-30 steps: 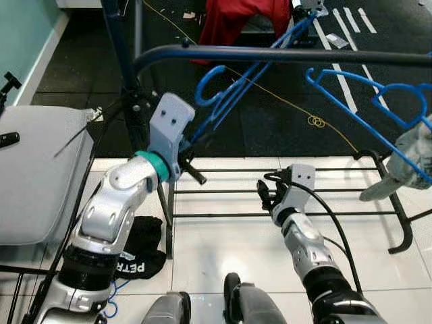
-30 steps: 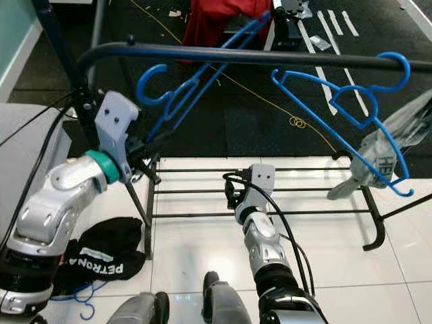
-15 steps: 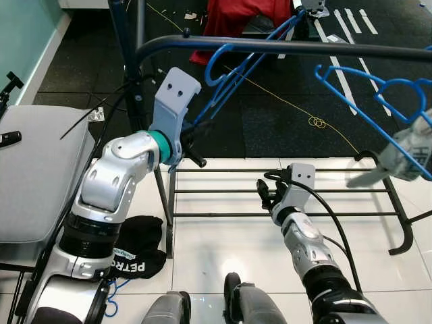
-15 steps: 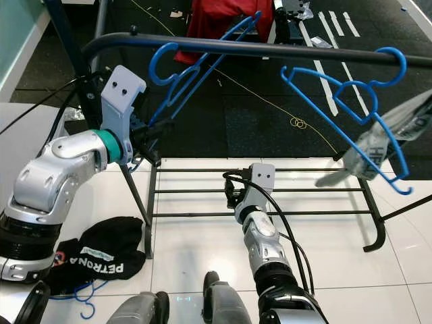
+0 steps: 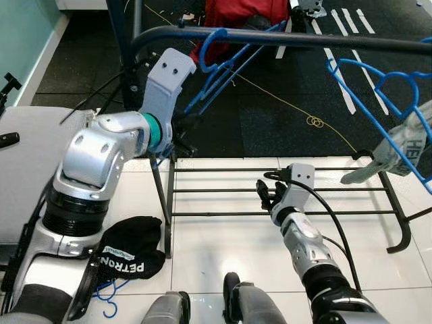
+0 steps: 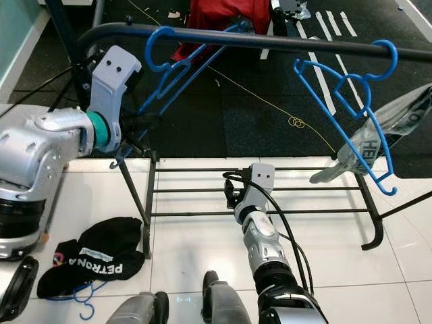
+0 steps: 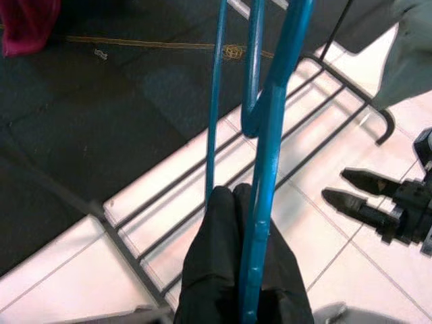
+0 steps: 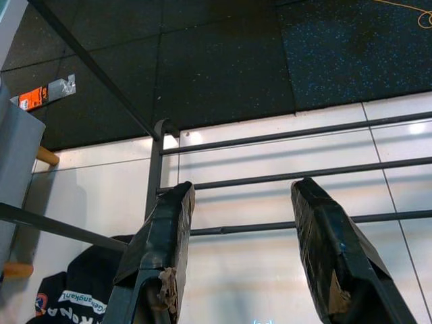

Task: Hang hanger

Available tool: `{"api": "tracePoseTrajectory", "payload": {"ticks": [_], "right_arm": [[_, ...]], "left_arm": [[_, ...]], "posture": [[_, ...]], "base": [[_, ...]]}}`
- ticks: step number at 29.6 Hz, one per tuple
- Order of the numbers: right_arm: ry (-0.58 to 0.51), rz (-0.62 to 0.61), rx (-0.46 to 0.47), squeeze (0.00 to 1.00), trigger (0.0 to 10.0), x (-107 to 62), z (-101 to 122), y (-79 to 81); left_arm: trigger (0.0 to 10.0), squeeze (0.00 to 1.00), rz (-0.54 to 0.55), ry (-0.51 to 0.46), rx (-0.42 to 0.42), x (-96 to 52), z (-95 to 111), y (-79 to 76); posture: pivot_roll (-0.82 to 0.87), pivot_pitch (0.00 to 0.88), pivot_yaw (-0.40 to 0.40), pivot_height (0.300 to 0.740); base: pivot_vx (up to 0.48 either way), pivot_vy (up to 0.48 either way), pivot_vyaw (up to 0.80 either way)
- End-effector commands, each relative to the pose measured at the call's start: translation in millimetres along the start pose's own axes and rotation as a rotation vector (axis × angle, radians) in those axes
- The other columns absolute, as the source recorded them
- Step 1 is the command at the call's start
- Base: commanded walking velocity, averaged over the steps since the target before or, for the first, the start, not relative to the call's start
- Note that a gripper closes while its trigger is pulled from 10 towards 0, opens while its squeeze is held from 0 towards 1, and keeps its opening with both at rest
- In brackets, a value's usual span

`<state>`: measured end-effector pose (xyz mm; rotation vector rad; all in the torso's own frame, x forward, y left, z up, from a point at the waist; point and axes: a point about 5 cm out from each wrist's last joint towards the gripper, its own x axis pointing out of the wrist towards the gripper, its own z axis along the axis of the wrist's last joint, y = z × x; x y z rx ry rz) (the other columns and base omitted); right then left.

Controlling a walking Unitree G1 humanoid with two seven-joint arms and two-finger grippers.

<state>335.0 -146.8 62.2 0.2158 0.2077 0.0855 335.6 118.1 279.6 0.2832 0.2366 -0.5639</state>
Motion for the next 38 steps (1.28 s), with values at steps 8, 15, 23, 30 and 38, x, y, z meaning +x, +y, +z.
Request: {"api": "tracePoseTrajectory", "payload": {"ticks": [8,15,23,30,38], "right_arm": [[0.032,-0.014,0.008,0.00,10.0,-4.0,-11,-3.0],[0.036,-0.012,0.003,0.00,10.0,-3.9,-11,-3.2],[0.033,-0.009,0.001,0.00,10.0,-3.3,-10,-2.1],[0.031,-0.011,0.001,0.00,10.0,-3.2,-9,-1.7],[0.032,-0.008,0.005,0.00,10.0,-3.1,-9,-0.6]], "left_arm": [[10.0,0.00,-0.075,-0.131,-0.047,-9.5,6,-17.5],[10.0,0.00,-0.164,-0.121,0.051,-13.3,-18,-43.0],[10.0,0.00,-0.158,-0.148,0.043,-6.9,-8,-44.2],[10.0,0.00,-0.121,-0.140,0.025,2.2,6,-39.2],[10.0,0.00,-0.118,0.046,0.025,10.0,0,-34.5]], "posture": [[0.01,0.193,0.042,0.740],[0.01,0.198,0.036,0.740],[0.01,0.196,0.034,0.740],[0.01,0.195,0.036,0.740],[0.01,0.199,0.029,0.740]], "base": [[0.000,0.000,0.00],[0.000,0.000,0.00],[0.000,0.000,0.00],[0.000,0.000,0.00],[0.000,0.000,0.00]]}}
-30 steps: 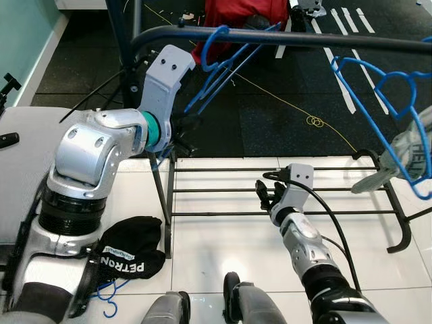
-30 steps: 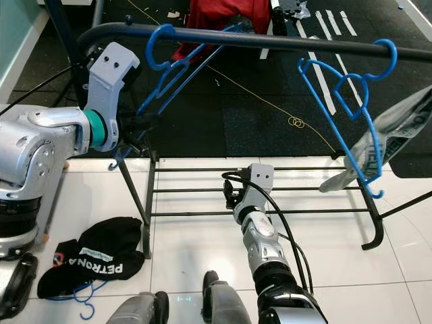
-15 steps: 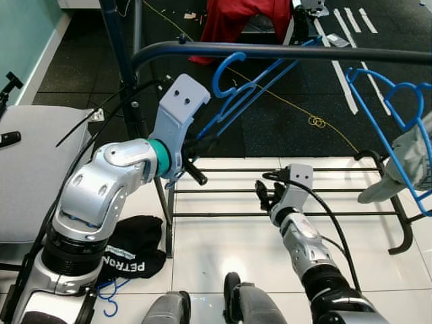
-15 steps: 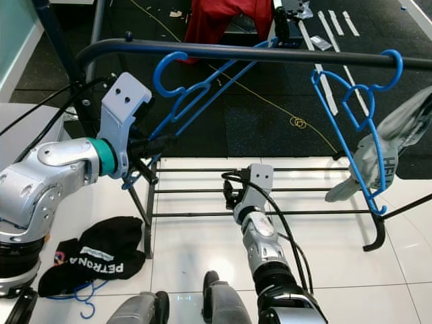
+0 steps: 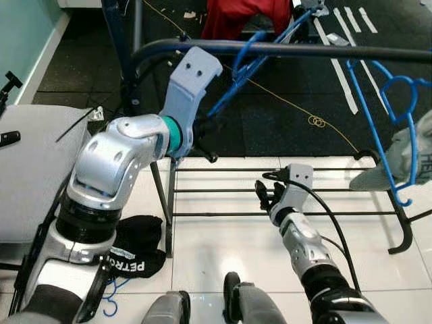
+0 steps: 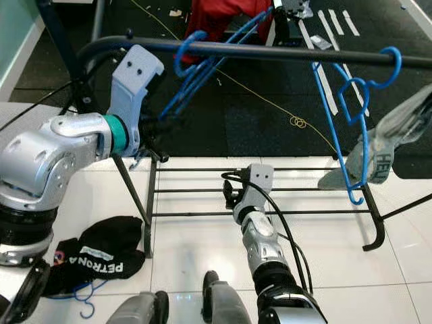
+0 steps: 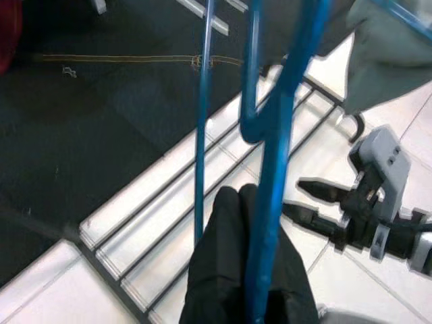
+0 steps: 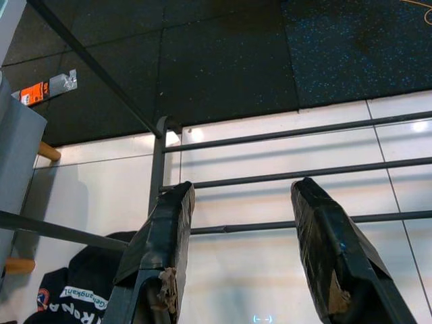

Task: Hang hanger

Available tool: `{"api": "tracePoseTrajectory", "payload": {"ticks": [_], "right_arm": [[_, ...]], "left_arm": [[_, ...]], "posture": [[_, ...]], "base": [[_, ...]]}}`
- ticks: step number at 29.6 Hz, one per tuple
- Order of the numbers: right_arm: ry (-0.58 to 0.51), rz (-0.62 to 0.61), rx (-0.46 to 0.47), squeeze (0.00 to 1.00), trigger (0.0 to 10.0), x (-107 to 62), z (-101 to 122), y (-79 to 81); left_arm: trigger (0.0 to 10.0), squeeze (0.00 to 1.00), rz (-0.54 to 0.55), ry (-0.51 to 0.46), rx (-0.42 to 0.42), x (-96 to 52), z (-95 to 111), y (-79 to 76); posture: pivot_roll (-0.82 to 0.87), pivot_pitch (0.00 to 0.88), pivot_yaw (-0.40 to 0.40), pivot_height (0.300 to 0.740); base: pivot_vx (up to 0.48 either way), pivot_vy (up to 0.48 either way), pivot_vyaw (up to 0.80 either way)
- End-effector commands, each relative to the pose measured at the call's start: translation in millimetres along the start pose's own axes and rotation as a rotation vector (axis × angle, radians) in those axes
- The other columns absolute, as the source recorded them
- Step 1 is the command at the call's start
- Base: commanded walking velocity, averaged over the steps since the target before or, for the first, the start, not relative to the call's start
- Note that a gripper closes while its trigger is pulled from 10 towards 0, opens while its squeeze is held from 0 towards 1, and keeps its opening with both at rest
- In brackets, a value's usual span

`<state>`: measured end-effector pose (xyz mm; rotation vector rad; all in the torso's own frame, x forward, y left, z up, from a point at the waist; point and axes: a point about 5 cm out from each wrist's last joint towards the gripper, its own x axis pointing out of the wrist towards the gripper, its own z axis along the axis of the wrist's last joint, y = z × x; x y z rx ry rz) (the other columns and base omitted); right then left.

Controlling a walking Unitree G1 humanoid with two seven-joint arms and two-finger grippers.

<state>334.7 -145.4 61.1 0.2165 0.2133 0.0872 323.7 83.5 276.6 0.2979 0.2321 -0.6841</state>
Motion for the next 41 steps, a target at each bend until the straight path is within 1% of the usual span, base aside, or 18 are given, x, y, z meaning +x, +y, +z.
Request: {"api": "tracePoseTrajectory", "payload": {"ticks": [1,2,11,15,16,18,19,21,22,23,25,26,27,28,30,32,38,41], "right_arm": [[0.026,-0.009,0.004,0.00,10.0,-3.1,-7,-1.7],[0.026,-0.009,0.004,0.00,10.0,-3.1,-7,-1.7],[0.029,-0.006,0.010,0.00,10.0,-3.0,-8,-0.9],[0.029,-0.006,0.011,0.00,10.0,-2.8,-7,-0.7],[0.029,-0.006,0.012,0.00,10.0,-2.6,-7,-0.5],[0.029,-0.006,0.012,0.00,10.0,-2.6,-7,-0.5],[0.028,-0.008,0.012,0.00,10.0,-2.5,-7,-0.4],[0.028,-0.008,0.012,0.00,10.0,-2.5,-7,-0.4],[0.027,-0.008,0.013,0.00,10.0,-2.2,-6,-0.3],[0.027,-0.008,0.013,0.00,10.0,-2.2,-6,-0.3],[0.027,-0.009,0.013,0.00,10.0,-1.8,-6,-0.4],[0.027,-0.009,0.013,0.00,10.0,-1.8,-6,-0.4],[0.029,-0.009,0.013,0.00,10.0,-1.8,-6,-0.6],[0.029,-0.009,0.013,0.00,10.0,-1.8,-6,-0.6],[0.032,-0.010,0.014,0.00,10.0,-2.2,-7,-1.1],[0.032,-0.010,0.014,0.00,10.0,-2.2,-7,-1.1],[0.037,-0.013,0.016,0.00,10.0,-3.1,-8,-2.6],[0.045,-0.012,0.014,0.00,10.0,-2.9,-8,-2.7]], "left_arm": [[10.0,0.00,-0.003,0.059,-0.011,1.6,-6,0.7],[10.0,0.00,-0.003,0.059,-0.011,1.6,-6,0.7],[10.0,0.00,-0.026,0.163,-0.150,5.1,-19,8.5],[10.0,0.00,-0.007,0.156,-0.165,6.4,-18,11.8],[10.0,0.00,0.012,0.128,-0.174,7.0,-15,14.7],[10.0,0.00,0.012,0.128,-0.174,7.0,-15,14.7],[10.0,0.00,0.026,0.092,-0.183,6.5,-8,17.2],[10.0,0.00,0.026,0.092,-0.183,6.5,-8,17.2],[10.0,0.00,0.047,0.062,-0.213,5.7,-2,21.2],[10.0,0.00,0.047,0.062,-0.213,5.7,-2,21.2],[10.0,0.00,0.078,0.041,-0.267,4.6,4,26.8],[10.0,0.00,0.078,0.041,-0.267,4.6,4,26.8],[10.0,0.00,0.106,0.024,-0.335,4.6,8,31.1],[10.0,0.00,0.106,0.024,-0.335,4.6,8,31.1],[10.0,0.00,0.117,0.004,-0.422,3.7,14,34.1],[10.0,0.00,0.117,0.004,-0.422,3.7,14,34.1],[10.0,0.00,0.065,0.000,-0.455,1.4,19,29.6],[10.0,0.00,-0.016,0.048,-0.563,5.3,12,21.3]], "posture": [[0.01,0.199,0.029,0.740],[0.01,0.199,0.029,0.740],[0.01,0.206,0.025,0.740],[0.01,0.207,0.025,0.740],[0.01,0.207,0.025,0.740],[0.01,0.207,0.025,0.740],[0.01,0.208,0.026,0.740],[0.01,0.208,0.026,0.740],[0.02,0.214,0.022,0.740],[0.02,0.214,0.022,0.740],[0.02,0.217,0.020,0.740],[0.02,0.217,0.020,0.740],[0.03,0.219,0.019,0.740],[0.03,0.219,0.019,0.740],[0.03,0.222,0.023,0.740],[0.03,0.222,0.023,0.740],[0.03,0.224,0.023,0.740],[0.03,0.226,0.022,0.740]], "base": [[0.000,0.000,0.00],[0.000,0.000,0.00],[0.000,0.000,0.00],[0.000,0.000,0.00],[0.000,0.000,0.00],[0.000,0.000,0.00],[0.000,0.000,0.00],[0.000,0.000,0.00],[0.000,0.000,0.00],[0.000,0.000,0.00],[0.000,0.000,0.00],[0.000,0.000,0.00],[0.000,0.000,0.00],[0.000,0.000,0.00],[0.000,0.000,0.00],[0.000,0.000,0.00],[0.000,0.000,0.00],[0.000,0.000,0.00]]}}
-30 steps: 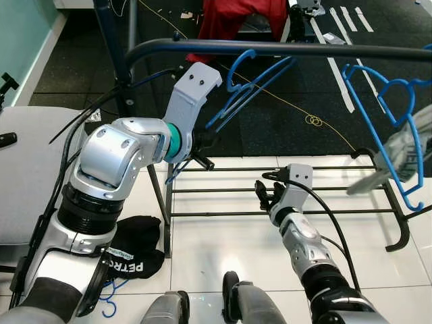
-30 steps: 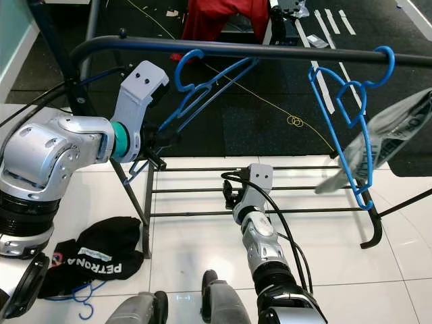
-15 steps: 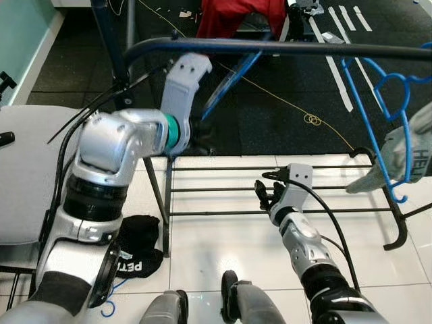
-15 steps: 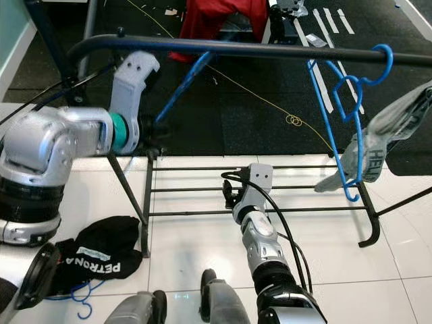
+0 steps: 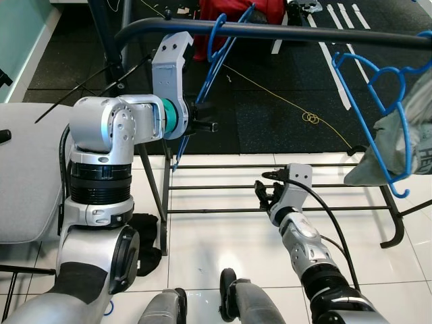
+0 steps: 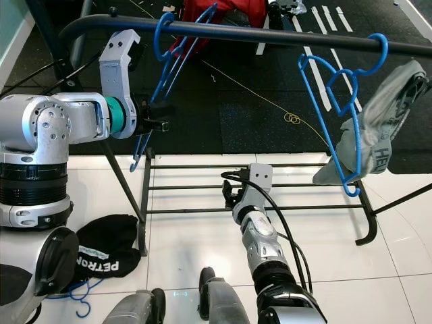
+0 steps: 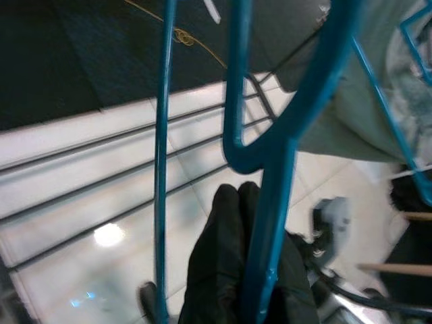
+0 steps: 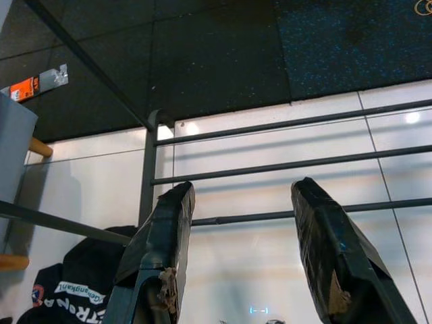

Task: Hang hanger

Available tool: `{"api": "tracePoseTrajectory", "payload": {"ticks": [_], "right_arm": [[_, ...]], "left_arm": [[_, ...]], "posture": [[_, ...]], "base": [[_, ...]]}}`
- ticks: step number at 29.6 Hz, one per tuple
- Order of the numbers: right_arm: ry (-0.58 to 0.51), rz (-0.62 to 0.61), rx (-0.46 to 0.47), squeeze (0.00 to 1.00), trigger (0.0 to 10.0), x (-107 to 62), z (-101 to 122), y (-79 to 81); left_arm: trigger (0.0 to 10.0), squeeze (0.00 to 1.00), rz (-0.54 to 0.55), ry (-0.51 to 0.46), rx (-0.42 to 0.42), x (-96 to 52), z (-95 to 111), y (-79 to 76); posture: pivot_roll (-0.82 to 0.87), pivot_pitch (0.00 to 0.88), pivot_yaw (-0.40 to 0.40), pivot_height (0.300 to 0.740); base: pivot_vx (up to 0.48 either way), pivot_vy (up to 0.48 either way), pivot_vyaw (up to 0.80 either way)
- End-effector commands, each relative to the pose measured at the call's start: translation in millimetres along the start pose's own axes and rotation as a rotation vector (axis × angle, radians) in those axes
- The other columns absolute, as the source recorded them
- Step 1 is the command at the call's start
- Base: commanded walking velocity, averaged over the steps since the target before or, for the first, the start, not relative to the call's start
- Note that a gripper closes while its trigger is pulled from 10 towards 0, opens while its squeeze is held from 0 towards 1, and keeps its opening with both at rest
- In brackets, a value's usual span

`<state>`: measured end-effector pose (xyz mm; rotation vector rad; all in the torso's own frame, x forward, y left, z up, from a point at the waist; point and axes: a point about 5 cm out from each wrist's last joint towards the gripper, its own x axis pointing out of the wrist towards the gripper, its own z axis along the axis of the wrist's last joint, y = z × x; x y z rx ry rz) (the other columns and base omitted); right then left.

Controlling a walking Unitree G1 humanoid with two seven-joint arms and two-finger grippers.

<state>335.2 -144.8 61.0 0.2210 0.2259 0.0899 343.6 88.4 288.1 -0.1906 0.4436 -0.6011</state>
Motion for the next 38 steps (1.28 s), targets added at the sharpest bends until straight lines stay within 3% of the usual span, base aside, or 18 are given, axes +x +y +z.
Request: {"api": "tracePoseTrajectory", "payload": {"ticks": [1,7,22,23,24,25,28,38], "right_arm": [[0.034,-0.014,0.010,0.00,10.0,-3.3,-8,-3.4],[0.043,-0.016,0.011,0.00,10.0,-3.1,-9,-4.5],[0.049,-0.022,0.014,0.00,10.0,-3.1,-9,-8.8],[0.049,-0.023,0.014,0.00,10.0,-3.2,-9,-9.2],[0.049,-0.023,0.014,0.00,10.0,-3.2,-9,-9.2],[0.049,-0.024,0.014,0.00,10.0,-3.3,-10,-9.6],[0.050,-0.025,0.014,0.00,10.0,-3.5,-10,-10.1],[0.054,-0.020,0.012,0.00,10.0,-3.7,-11,-9.5]], "left_arm": [[10.0,0.00,-0.022,0.024,-0.063,-2.2,-1,1.0],[10.0,0.00,-0.060,0.092,-0.127,-1.1,-6,-2.3],[10.0,0.00,-0.026,0.091,-0.085,-1.5,5,-2.2],[10.0,0.26,-0.024,0.088,-0.079,-1.8,6,-2.1],[10.0,0.26,-0.024,0.088,-0.079,-1.8,6,-2.1],[10.0,1.00,-0.018,0.080,-0.074,-2.2,7,-1.3],[10.0,1.00,0.007,0.064,-0.053,-2.9,9,1.7],[10.0,1.00,0.139,-0.055,0.153,-14.9,17,7.3]], "posture": [[0.03,0.226,0.022,0.740],[0.03,0.222,0.022,0.740],[0.03,0.209,0.024,0.740],[0.03,0.207,0.026,0.740],[0.03,0.207,0.026,0.740],[0.03,0.207,0.026,0.740],[0.03,0.207,0.026,0.740],[0.03,0.209,0.019,0.740]], "base": [[0.000,0.000,0.00],[0.000,0.000,0.00],[0.000,0.000,0.00],[0.000,0.000,0.00],[0.000,0.000,0.00],[0.000,0.000,0.00],[0.000,0.000,0.00],[0.000,0.000,0.00]]}}
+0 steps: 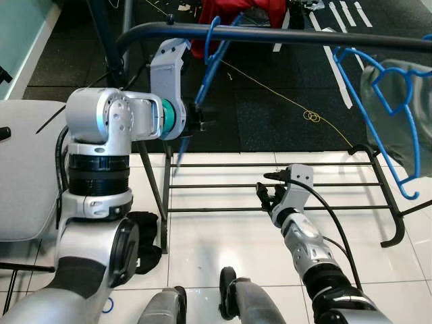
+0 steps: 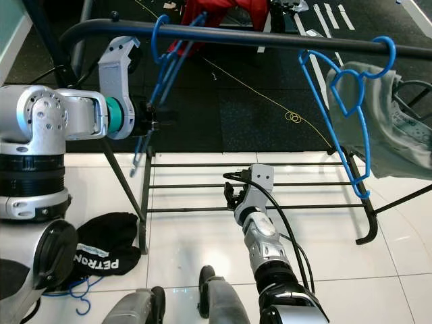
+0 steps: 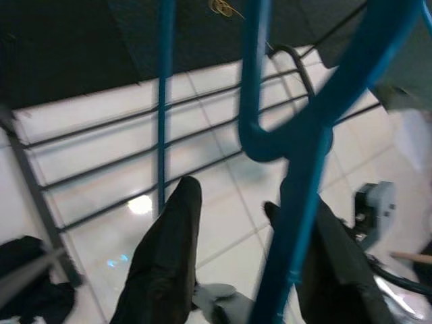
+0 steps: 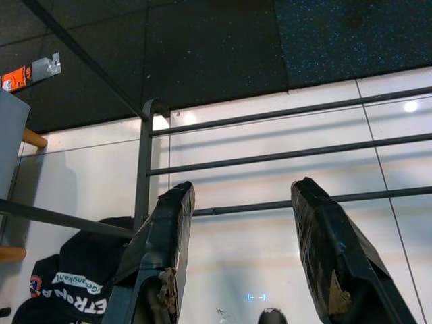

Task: Hang hanger

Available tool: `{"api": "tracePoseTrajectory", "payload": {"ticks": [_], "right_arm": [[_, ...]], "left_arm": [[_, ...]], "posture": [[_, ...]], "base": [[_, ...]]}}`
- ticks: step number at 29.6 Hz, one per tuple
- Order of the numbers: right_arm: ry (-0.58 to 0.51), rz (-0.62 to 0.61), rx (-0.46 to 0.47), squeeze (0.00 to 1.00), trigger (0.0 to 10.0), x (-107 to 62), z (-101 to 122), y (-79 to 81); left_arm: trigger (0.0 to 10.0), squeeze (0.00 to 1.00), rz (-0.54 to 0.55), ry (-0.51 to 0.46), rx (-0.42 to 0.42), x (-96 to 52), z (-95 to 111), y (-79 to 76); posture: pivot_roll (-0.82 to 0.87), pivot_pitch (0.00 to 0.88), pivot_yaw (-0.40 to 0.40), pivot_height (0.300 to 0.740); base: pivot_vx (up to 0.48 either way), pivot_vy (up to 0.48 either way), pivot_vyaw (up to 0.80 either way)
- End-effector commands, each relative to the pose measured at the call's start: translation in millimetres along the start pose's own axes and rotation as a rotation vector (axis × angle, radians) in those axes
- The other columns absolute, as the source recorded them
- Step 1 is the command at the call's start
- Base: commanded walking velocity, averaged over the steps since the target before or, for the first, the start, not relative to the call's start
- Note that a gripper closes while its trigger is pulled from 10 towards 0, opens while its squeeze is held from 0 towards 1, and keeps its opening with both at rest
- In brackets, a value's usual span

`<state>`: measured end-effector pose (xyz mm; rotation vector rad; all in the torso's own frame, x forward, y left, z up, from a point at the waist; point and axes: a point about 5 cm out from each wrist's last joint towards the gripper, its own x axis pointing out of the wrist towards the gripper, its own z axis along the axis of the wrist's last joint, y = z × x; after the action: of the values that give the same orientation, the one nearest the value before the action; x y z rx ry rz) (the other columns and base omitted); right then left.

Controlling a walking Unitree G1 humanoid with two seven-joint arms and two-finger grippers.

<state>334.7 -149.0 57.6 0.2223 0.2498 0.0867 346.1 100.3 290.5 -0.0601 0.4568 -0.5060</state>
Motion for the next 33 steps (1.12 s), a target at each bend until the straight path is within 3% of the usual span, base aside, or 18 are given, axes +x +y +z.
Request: {"api": "tracePoseTrajectory", "payload": {"ticks": [1,4,7,12,15,16,17,20,22,26,27,32,33], "right_arm": [[0.031,-0.014,0.009,0.00,10.0,-3.1,-9,-4.6],[0.031,-0.013,0.009,0.00,10.0,-3.0,-9,-4.5],[0.033,-0.011,0.011,0.00,10.0,-2.6,-9,-3.5],[0.033,-0.010,0.011,0.00,10.0,-2.5,-9,-3.1],[0.032,-0.011,0.013,0.00,10.0,-2.4,-9,-2.8],[0.032,-0.011,0.014,0.00,10.0,-2.4,-10,-2.6],[0.031,-0.011,0.014,0.00,10.0,-2.5,-9,-2.2],[0.029,-0.011,0.015,0.00,10.0,-2.6,-9,-1.8],[0.027,-0.012,0.015,0.00,10.0,-2.5,-9,-1.6],[0.026,-0.013,0.015,0.00,10.0,-2.4,-9,-1.8],[0.026,-0.013,0.015,0.00,10.0,-2.5,-9,-1.8],[0.025,-0.013,0.015,0.00,10.0,-2.7,-9,-1.7],[0.025,-0.013,0.015,0.00,10.0,-2.8,-9,-1.5]], "left_arm": [[10.0,1.00,0.023,-0.093,0.051,-9.7,13,-0.5],[10.0,1.00,0.027,-0.096,0.073,-11.9,13,-1.8],[10.0,1.00,0.039,-0.107,0.162,-16.9,13,-7.4],[10.0,1.00,0.039,-0.115,0.190,-18.4,14,-9.5],[10.0,1.00,-0.051,-0.137,0.187,-21.2,18,-20.5],[10.0,0.55,-0.136,-0.130,0.133,-22.4,19,-27.1],[10.0,0.00,-0.190,-0.131,0.108,-23.6,19,-31.1],[10.0,0.00,-0.213,-0.140,0.112,-24.6,21,-33.1],[10.0,0.00,-0.158,-0.187,0.207,-24.7,23,-30.7],[10.0,0.00,-0.131,-0.228,0.289,-25.2,24,-29.9],[10.0,1.00,-0.128,-0.242,0.323,-26.2,24,-30.8],[10.0,1.00,-0.078,-0.269,0.420,-27.4,25,-31.6],[10.0,0.00,-0.059,-0.275,0.467,-27.4,24,-33.0]], "posture": [[0.03,0.209,0.019,0.740],[0.03,0.209,0.019,0.740],[0.04,0.210,0.020,0.740],[0.04,0.210,0.020,0.740],[0.04,0.209,0.021,0.740],[0.04,0.211,0.022,0.740],[0.04,0.210,0.023,0.740],[0.04,0.210,0.023,0.740],[0.04,0.211,0.025,0.740],[0.04,0.211,0.025,0.740],[0.04,0.210,0.025,0.740],[0.04,0.211,0.024,0.740],[0.04,0.212,0.024,0.740]], "base": [[0.000,0.000,0.00],[0.000,0.000,0.00],[0.000,0.000,0.00],[0.000,0.000,0.00],[0.000,0.000,0.00],[0.000,0.000,0.00],[0.000,0.000,0.00],[0.000,0.000,0.00],[0.000,0.000,0.00],[0.000,0.000,0.00],[0.000,0.000,0.00],[0.000,0.000,0.00],[0.000,0.000,0.00]]}}
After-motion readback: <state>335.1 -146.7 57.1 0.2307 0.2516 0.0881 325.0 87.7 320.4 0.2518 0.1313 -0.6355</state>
